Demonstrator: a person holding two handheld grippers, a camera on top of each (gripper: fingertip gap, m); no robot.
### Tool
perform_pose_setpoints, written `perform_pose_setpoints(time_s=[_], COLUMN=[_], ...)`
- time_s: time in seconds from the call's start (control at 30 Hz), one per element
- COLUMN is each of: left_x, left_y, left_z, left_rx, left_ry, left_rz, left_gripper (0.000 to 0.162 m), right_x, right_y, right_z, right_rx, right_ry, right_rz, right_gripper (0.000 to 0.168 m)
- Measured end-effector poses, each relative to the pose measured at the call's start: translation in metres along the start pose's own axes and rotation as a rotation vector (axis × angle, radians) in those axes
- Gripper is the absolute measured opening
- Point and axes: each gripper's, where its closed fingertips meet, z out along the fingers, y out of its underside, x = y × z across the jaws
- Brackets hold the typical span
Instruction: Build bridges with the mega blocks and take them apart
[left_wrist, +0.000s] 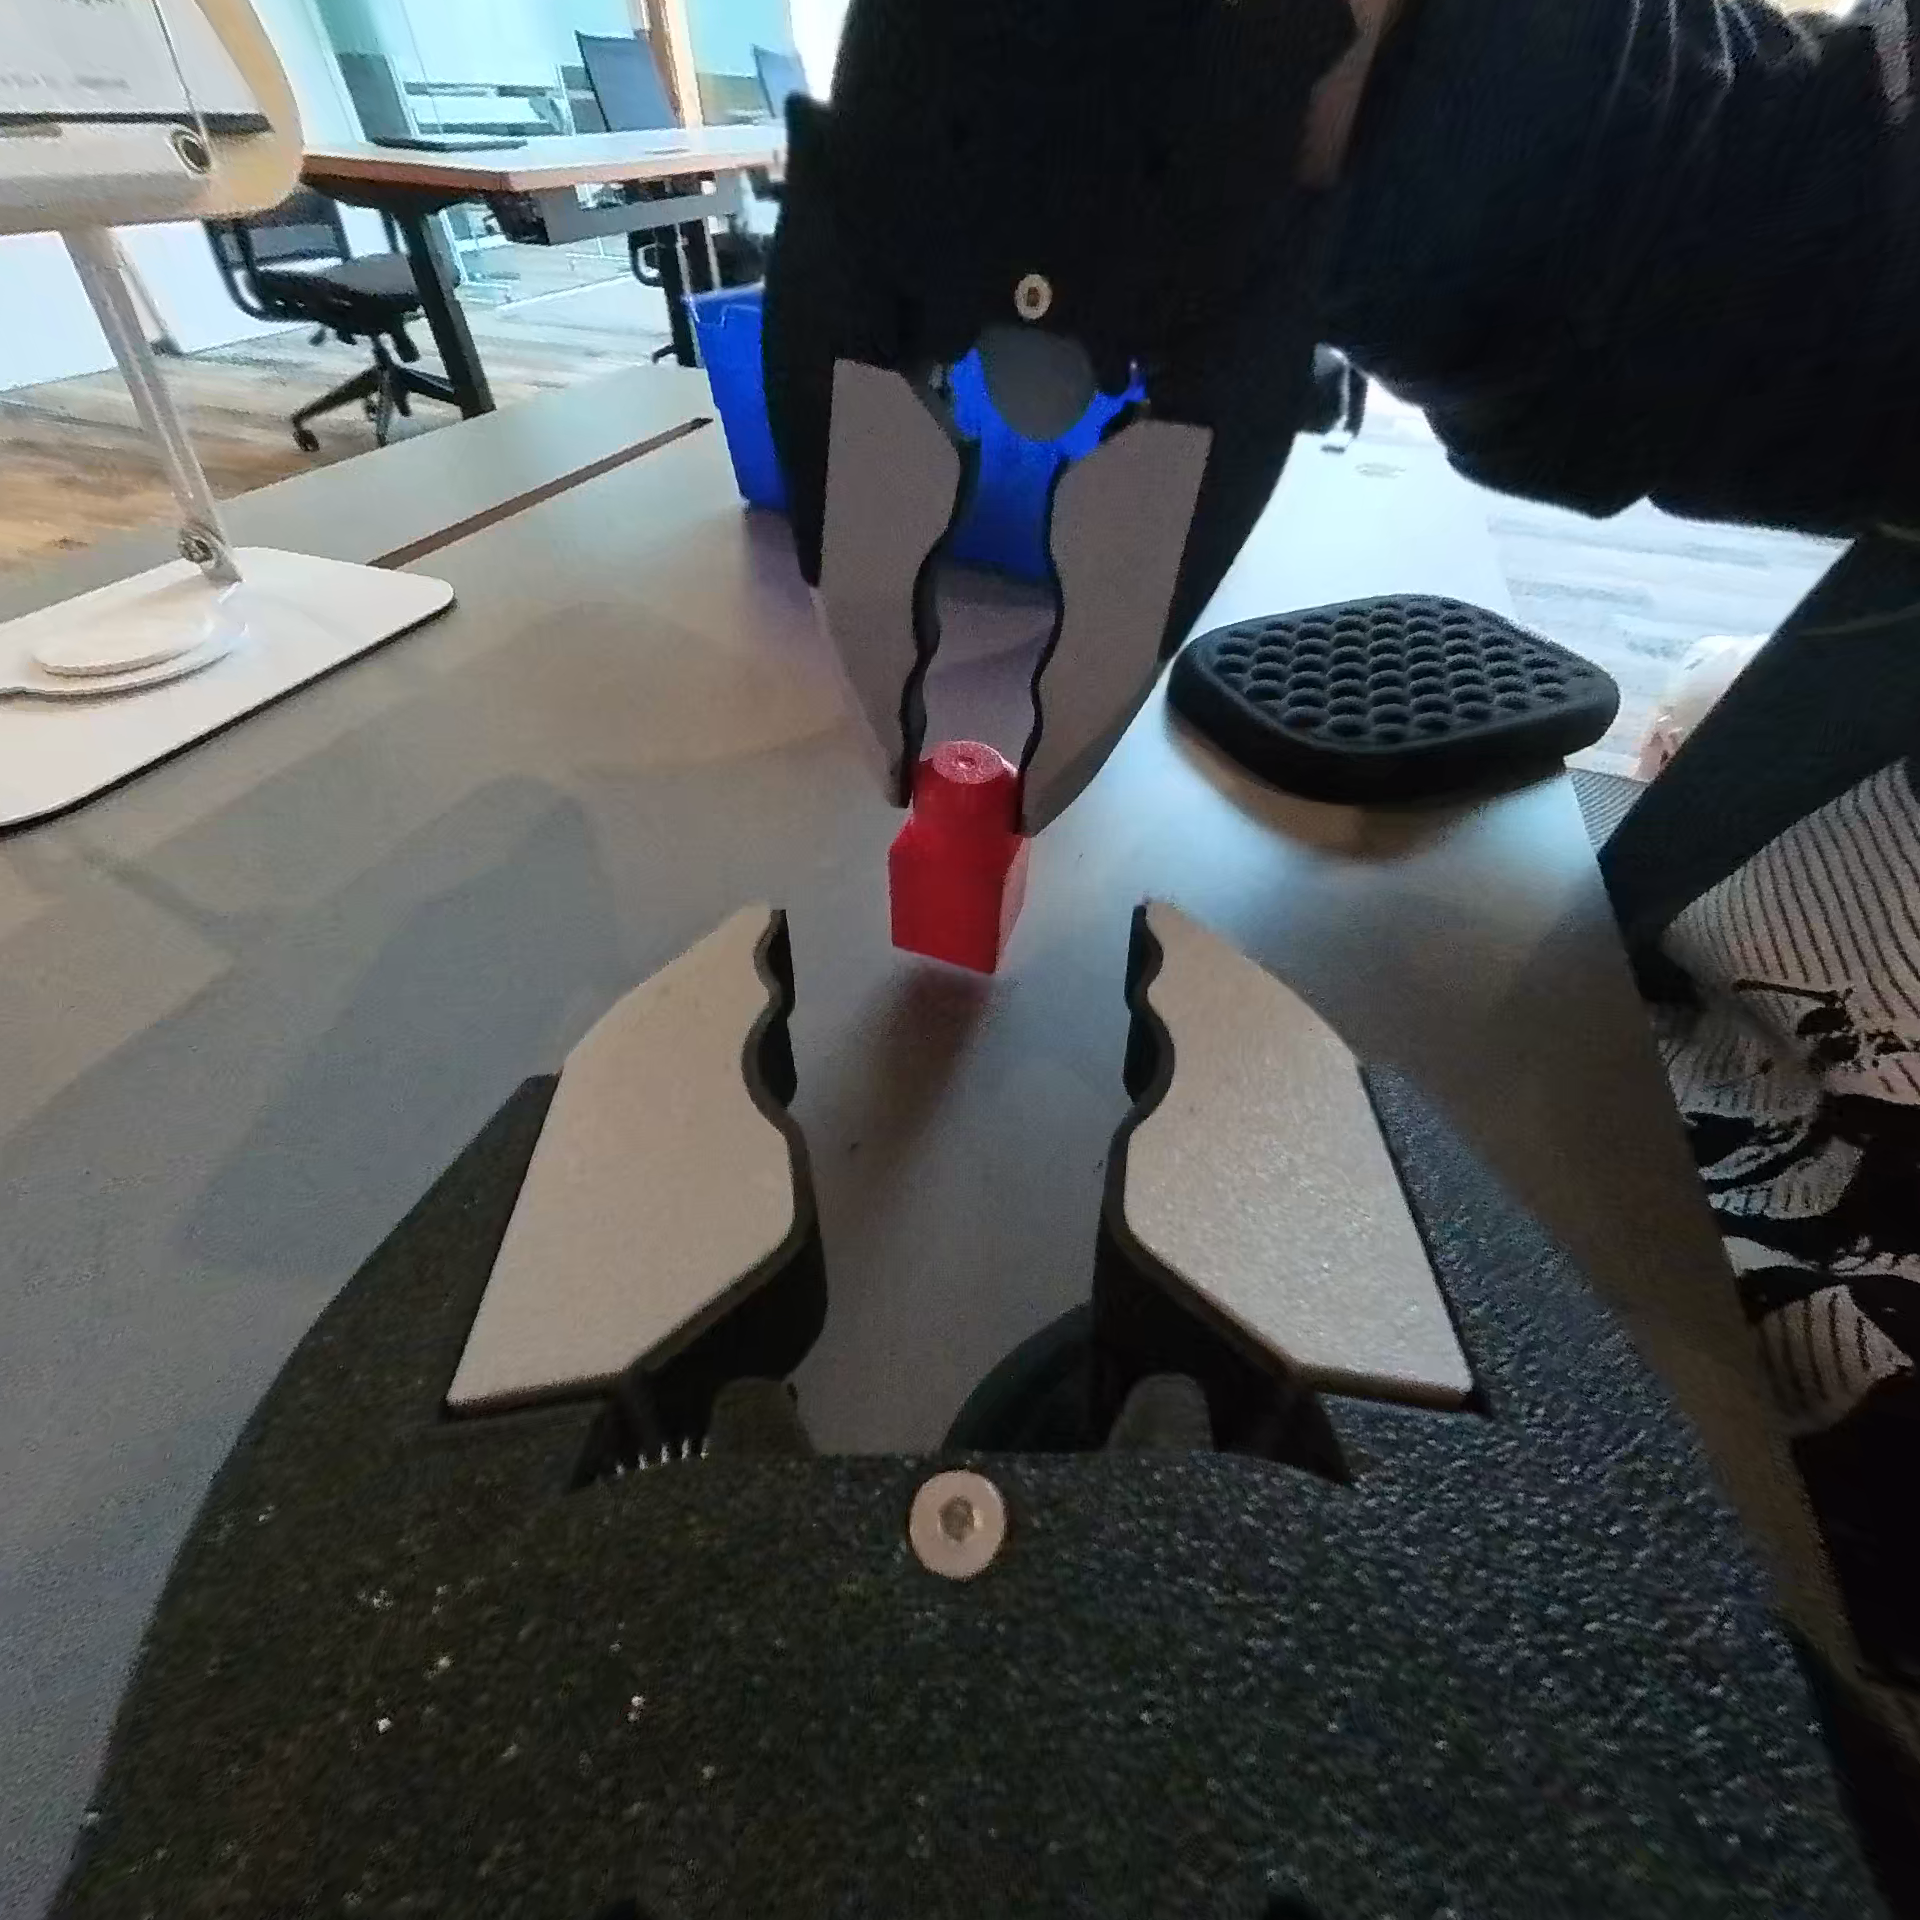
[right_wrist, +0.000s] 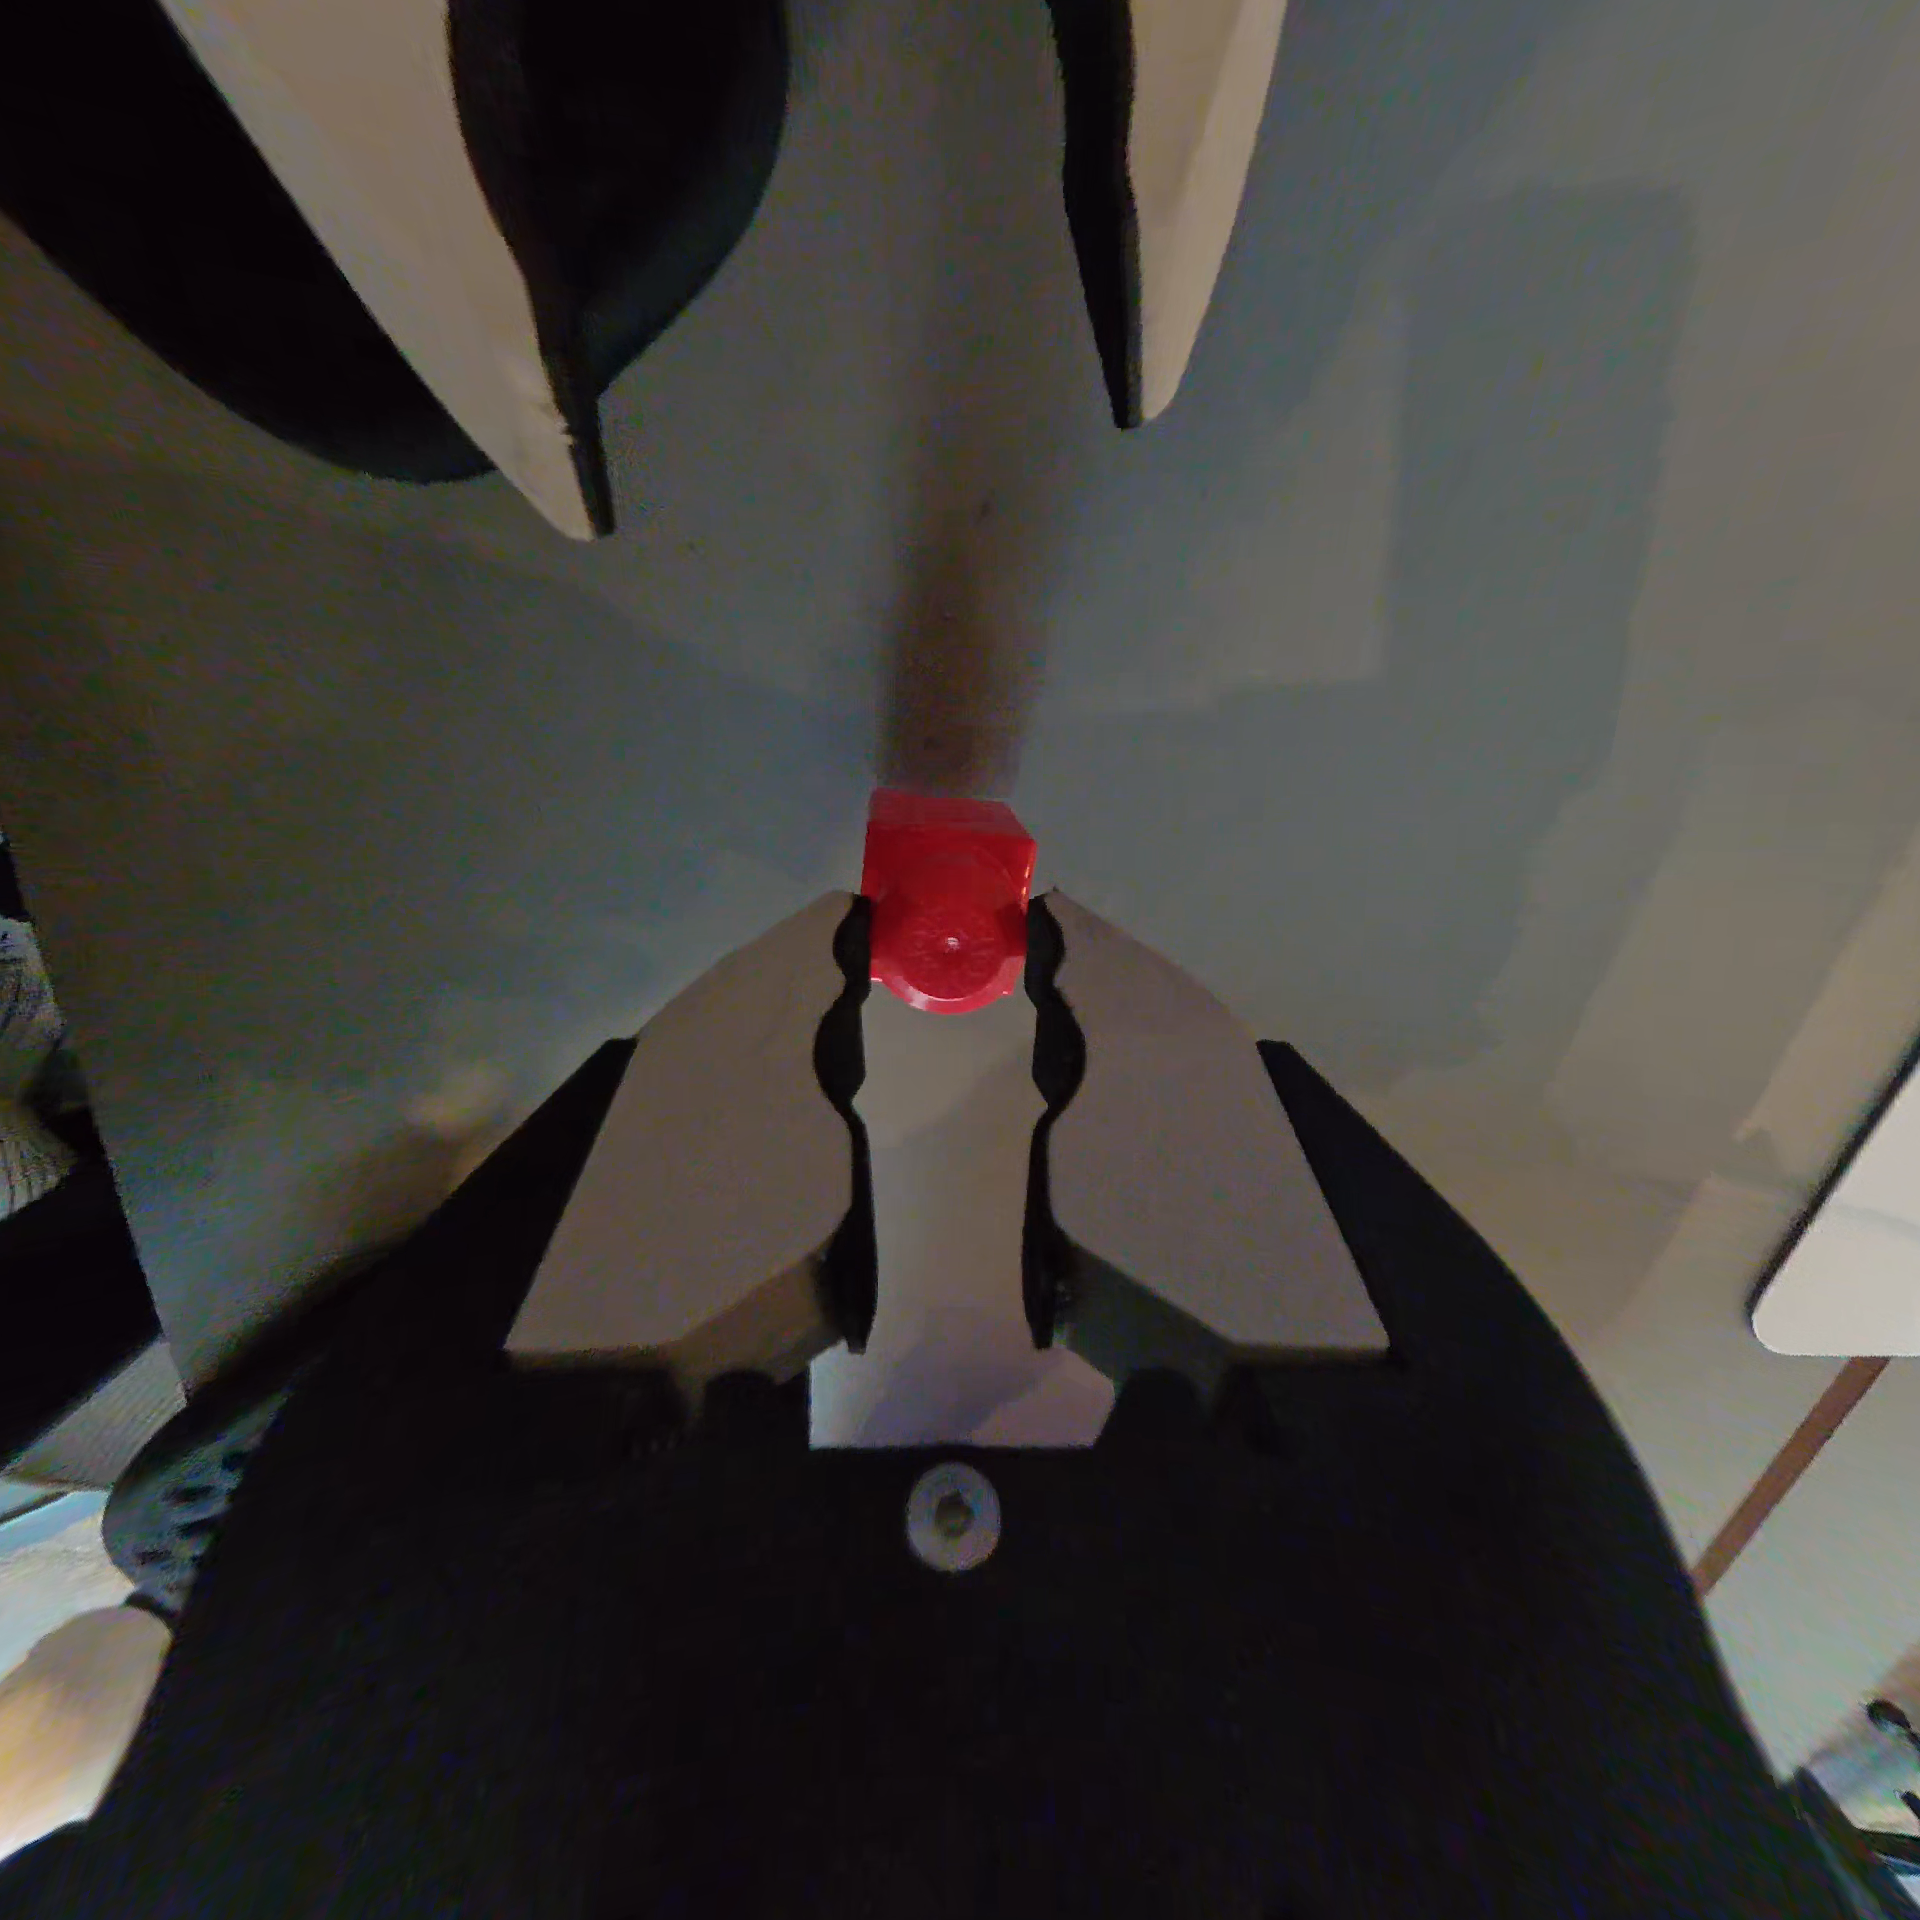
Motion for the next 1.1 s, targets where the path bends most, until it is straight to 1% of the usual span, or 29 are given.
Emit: perform_pose_setpoints(time_s=[0.17, 0.7, 0.8, 1.0, 1.1], left_x=[0.002, 0.000, 0.000, 0.000, 0.000], left_y=[0.002, 0.008, 0.008, 0.008, 0.006], left_z=[0.001, 0.001, 0.002, 0.002, 0.001], left_rx=[-0.013, -0.032, -0.035, -0.035, -0.027], left_ry=[0.004, 0.000, -0.001, -0.004, -0.011], left_rz=[0.020, 0.016, 0.018, 0.018, 0.020], left_gripper=[0.062, 0.061, 0.061, 0.062, 0.062], right_x=[-0.001, -0.002, -0.002, -0.003, -0.002], right_y=[0.001, 0.000, 0.001, 0.000, -0.003], right_z=[0.007, 0.011, 0.011, 0.010, -0.001], right_rx=[0.006, 0.037, 0.030, 0.033, 0.074], right_ry=[-0.016, -0.034, -0.036, -0.046, -0.030], right_rz=[0.021, -0.037, -0.059, -0.079, -0.060], right_gripper=[0.028, 0.028, 0.036, 0.036, 0.046])
